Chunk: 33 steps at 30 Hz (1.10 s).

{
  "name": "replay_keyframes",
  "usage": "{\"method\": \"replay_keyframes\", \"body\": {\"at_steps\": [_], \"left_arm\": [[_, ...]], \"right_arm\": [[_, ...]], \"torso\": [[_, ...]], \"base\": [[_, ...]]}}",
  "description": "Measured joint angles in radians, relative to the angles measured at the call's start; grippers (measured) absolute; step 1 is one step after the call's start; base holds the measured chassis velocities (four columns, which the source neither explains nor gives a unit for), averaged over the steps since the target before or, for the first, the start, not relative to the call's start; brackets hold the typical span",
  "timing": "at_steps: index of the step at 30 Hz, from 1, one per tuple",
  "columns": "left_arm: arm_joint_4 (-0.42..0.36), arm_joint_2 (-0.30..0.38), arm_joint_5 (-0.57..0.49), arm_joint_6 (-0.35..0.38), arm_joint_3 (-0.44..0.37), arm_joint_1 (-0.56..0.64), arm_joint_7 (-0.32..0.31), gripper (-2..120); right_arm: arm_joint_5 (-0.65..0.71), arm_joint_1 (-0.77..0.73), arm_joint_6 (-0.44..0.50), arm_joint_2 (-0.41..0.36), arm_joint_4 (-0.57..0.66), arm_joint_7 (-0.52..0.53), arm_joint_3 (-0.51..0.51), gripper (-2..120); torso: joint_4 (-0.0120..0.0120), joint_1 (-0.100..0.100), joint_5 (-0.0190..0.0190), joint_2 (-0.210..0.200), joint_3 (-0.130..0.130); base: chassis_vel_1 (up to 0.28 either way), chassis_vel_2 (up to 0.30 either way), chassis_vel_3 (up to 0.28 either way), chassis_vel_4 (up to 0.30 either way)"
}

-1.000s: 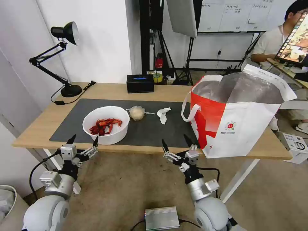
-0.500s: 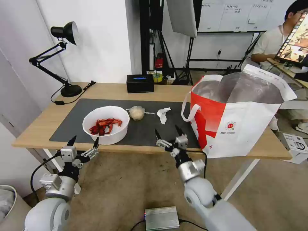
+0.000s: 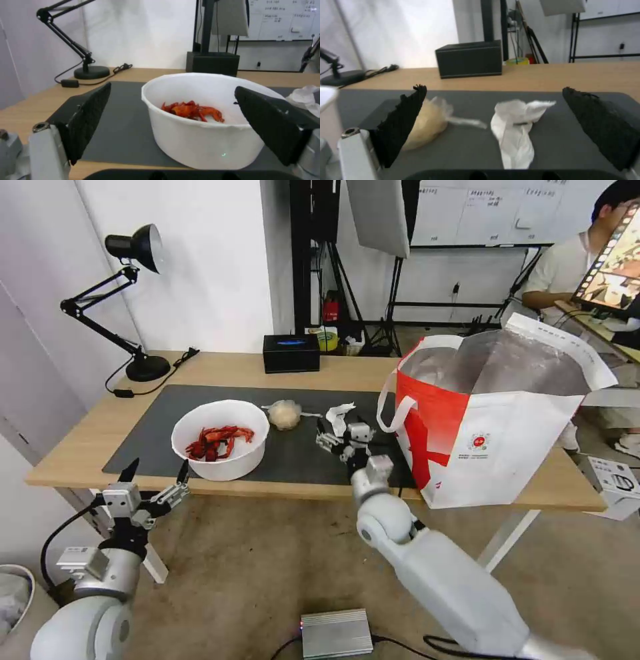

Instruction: Pick up the trash from the table and place it into the takeout bag.

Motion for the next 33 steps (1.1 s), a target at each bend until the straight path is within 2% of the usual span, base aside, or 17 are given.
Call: {"method": "replay_keyframes", "body": {"at_steps": [11,14,22,33], "left_arm": [[0.004,-0.007,-0.001,-0.003,-0.01,0.002,0.003,100],[0.009,-0.006,-0.004,-0.003,-0.011,0.003,0.003,100],[0.023,-0.005,-0.005,-0.004,-0.008,-0.002,0.004,100],[0.043,-0.004,-0.011,-0.007,-0.006,-0.007,0.005,100]], "right_arm": [[0.121,0.143,-0.164,0.07,-0.09,0.161,-0.029,100],[0.179,0.18,-0.225,0.093,-0.123,0.235,-0.029,100],[0.243,0.226,-0.28,0.135,-0.2,0.302,-0.032,100],[0.276,0.257,-0.319,0.192,-0.309,0.324,-0.029,100]], "torso": [[0.0,0.0,0.0,0.0,0.0],[0.0,0.0,0.0,0.0,0.0],[0.0,0.0,0.0,0.0,0.0],[-0.0001,0.0,0.0001,0.0,0.0]], "base": [[0.0,0.0,0.0,0.0],[0.0,0.0,0.0,0.0],[0.0,0.0,0.0,0.0],[0.0,0.0,0.0,0.0]]}}
